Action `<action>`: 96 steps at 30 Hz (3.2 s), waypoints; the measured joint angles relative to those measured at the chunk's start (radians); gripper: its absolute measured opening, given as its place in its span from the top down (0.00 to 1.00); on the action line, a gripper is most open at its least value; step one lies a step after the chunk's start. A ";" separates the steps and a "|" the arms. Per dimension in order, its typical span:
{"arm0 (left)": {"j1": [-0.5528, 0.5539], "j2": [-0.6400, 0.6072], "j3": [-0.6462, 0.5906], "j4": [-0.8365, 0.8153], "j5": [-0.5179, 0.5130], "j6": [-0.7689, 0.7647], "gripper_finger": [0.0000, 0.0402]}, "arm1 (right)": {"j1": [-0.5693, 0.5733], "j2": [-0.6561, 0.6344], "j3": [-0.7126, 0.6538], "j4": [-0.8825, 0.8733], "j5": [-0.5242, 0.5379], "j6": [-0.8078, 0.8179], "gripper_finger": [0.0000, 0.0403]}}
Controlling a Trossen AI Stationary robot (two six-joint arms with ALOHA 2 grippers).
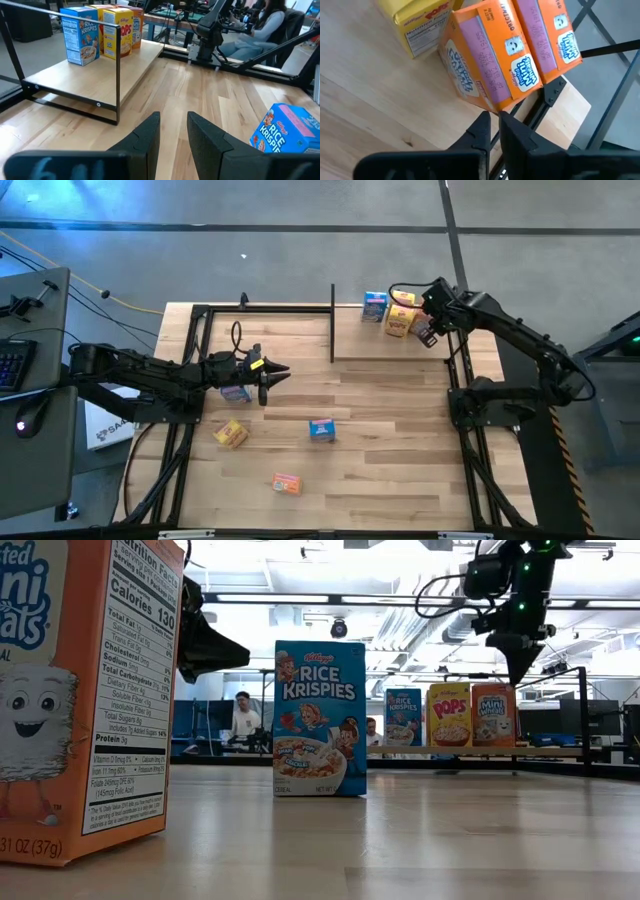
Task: Stack cereal on shelf
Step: Put the top orange cereal box on the shelf aligned with the other yellow cereal box, then put the bottom blue cereal box on the shelf aligned with the other yellow cereal box
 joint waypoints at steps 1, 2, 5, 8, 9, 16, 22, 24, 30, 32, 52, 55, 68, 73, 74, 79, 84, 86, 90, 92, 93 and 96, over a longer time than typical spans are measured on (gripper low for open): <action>0.000 0.000 0.000 0.000 0.000 -0.008 0.78 | 0.007 -0.008 0.000 -0.006 0.000 0.000 0.95; 0.000 0.000 0.000 0.000 0.000 -0.016 0.78 | 0.017 -0.019 0.000 -0.013 0.000 0.000 0.95; 0.000 0.000 0.000 0.000 -0.003 -0.023 0.78 | 0.060 -0.066 0.000 -0.042 -0.013 0.005 0.96; 0.000 0.000 0.000 0.001 -0.026 -0.023 0.78 | 0.131 -0.127 0.000 -0.038 -0.014 0.054 0.99; 0.000 0.000 0.000 0.001 -0.030 -0.023 0.78 | 0.162 -0.148 0.000 -0.024 -0.012 0.070 0.99; -0.002 0.000 0.003 0.010 -0.035 -0.018 0.81 | 0.443 -0.267 0.000 0.155 0.057 0.170 1.00; -0.015 0.000 0.003 0.010 -0.034 0.010 0.90 | 0.661 -0.331 -0.095 0.384 0.131 0.162 1.00; -0.015 0.000 0.003 0.010 -0.034 0.019 0.94 | 0.700 -0.362 -0.183 0.496 0.131 0.155 1.00; -0.015 0.000 0.003 0.010 -0.024 0.009 0.99 | 0.769 -0.440 -0.470 0.901 0.102 0.102 1.00; -0.017 0.000 0.003 0.010 -0.042 -0.020 1.00 | 0.775 -0.454 -0.546 1.031 0.078 0.097 1.00; -0.061 0.000 0.004 -0.013 -0.035 -0.059 0.98 | 0.788 -0.454 -0.688 1.278 -0.072 0.060 0.97; -0.061 0.000 0.004 -0.015 -0.035 -0.059 0.98 | 0.788 -0.454 -0.688 1.277 -0.072 0.062 0.90; -0.061 0.000 0.004 -0.031 -0.039 -0.059 0.98 | 0.788 -0.440 -0.688 1.275 -0.085 0.132 0.42; -0.061 0.000 0.004 -0.031 -0.047 -0.058 0.98 | 0.788 -0.420 -0.687 1.275 -0.106 0.143 0.39; -0.061 0.000 0.004 -0.031 -0.047 -0.058 0.98 | 0.788 -0.416 -0.687 1.278 -0.106 0.149 0.39; -0.061 0.000 0.004 -0.030 -0.049 -0.049 0.98 | 0.788 -0.407 -0.687 1.289 -0.111 0.149 0.43; -0.061 0.000 0.004 -0.030 -0.063 -0.031 0.98 | 0.788 -0.408 -0.687 1.290 -0.119 0.130 0.54; -0.061 0.000 0.004 -0.030 -0.064 -0.031 0.98 | 0.788 -0.408 -0.687 1.290 -0.108 0.122 0.61; -0.061 0.000 0.004 -0.030 -0.064 -0.031 0.98 | 0.788 -0.408 -0.687 1.290 -0.102 0.098 0.77; -0.061 0.000 0.004 -0.029 -0.064 -0.027 0.98 | 0.788 -0.408 -0.687 1.290 -0.102 0.098 0.84; -0.061 0.000 0.004 -0.029 -0.064 -0.019 0.98 | 0.788 -0.408 -0.687 1.290 -0.102 0.104 0.88; -0.060 0.000 0.004 -0.012 -0.064 -0.003 0.98 | 0.788 -0.408 -0.687 1.290 -0.103 0.109 0.95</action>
